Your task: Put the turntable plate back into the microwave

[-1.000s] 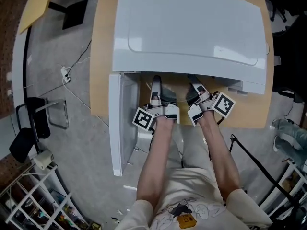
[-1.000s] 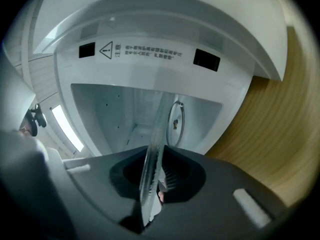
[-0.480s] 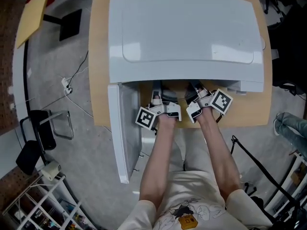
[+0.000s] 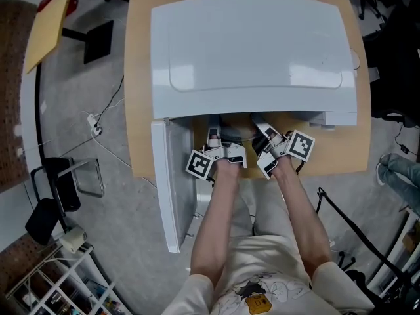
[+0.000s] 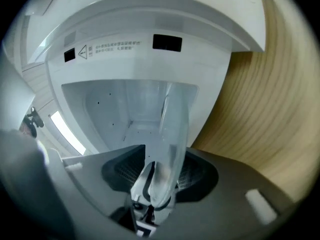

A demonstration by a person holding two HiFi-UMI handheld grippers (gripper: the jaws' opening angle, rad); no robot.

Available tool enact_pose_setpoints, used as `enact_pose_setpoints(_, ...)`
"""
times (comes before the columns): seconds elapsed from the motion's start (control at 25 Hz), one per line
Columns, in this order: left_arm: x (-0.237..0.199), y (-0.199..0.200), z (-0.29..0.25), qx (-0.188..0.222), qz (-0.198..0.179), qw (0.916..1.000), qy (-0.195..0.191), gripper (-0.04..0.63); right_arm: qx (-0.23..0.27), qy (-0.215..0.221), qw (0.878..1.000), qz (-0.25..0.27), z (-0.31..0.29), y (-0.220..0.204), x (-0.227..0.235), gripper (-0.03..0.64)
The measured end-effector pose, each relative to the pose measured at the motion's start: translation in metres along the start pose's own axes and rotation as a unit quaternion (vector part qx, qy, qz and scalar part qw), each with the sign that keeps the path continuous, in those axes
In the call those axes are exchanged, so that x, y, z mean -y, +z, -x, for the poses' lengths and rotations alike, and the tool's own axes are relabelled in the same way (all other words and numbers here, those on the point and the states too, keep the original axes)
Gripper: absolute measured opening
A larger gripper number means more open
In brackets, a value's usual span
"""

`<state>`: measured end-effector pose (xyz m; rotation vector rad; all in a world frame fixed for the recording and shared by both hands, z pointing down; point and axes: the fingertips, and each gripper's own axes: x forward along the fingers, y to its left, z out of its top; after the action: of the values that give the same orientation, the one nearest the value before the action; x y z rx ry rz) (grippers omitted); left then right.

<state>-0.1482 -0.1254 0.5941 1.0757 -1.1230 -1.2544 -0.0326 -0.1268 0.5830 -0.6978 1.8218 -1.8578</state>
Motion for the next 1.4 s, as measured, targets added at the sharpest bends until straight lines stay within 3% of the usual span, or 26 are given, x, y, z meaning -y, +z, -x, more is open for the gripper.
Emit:
enact_pose_setpoints(0.12,-0.001,0.0,0.001,0.002,0.001,1.0,0.0,0.041,-0.027,-0.002,1.0,-0.002,0.005,-0.021,0.002,0.182)
enact_pose_setpoints(0.2,-0.001,-0.001,0.001,0.001,-0.001,1.0,-0.002,0.041,-0.026,-0.012,1.0,-0.009,0.007,-0.026,0.008,0.058)
enact_pose_setpoints(0.32,0.0,0.0,0.0,-0.006,-0.007,0.9999,-0.003,0.044,-0.013,-0.011,0.999,-0.032,0.009,-0.026,0.011,0.043)
enact_pose_setpoints(0.4,0.002,-0.003,0.001,-0.015,-0.01,0.9998,-0.004,0.106,-0.009,-0.012,0.999,-0.03,0.009,-0.024,0.011,0.034)
enact_pose_setpoints(0.44,0.002,-0.006,0.003,-0.021,-0.011,0.9997,-0.003,0.139,-0.007,-0.014,1.0,-0.026,0.01,-0.023,0.011,0.032)
enact_pose_setpoints(0.64,0.001,-0.018,0.027,-0.039,-0.014,0.9991,0.006,0.123,0.0,-0.007,1.0,-0.024,0.011,-0.02,0.008,0.032)
enact_pose_setpoints(0.88,-0.007,-0.034,0.049,-0.058,-0.024,0.9977,0.023,0.046,0.006,0.004,1.0,-0.027,0.007,-0.017,0.007,0.034)
enact_pose_setpoints(1.32,0.004,-0.034,0.0,-0.075,-0.021,0.9968,0.019,0.052,0.023,-0.005,1.0,-0.02,-0.02,0.018,0.0,0.049)
enact_pose_setpoints(1.4,0.005,-0.034,-0.008,-0.073,-0.02,0.9969,0.019,0.048,0.012,-0.004,1.0,-0.012,-0.023,0.019,-0.006,0.099)
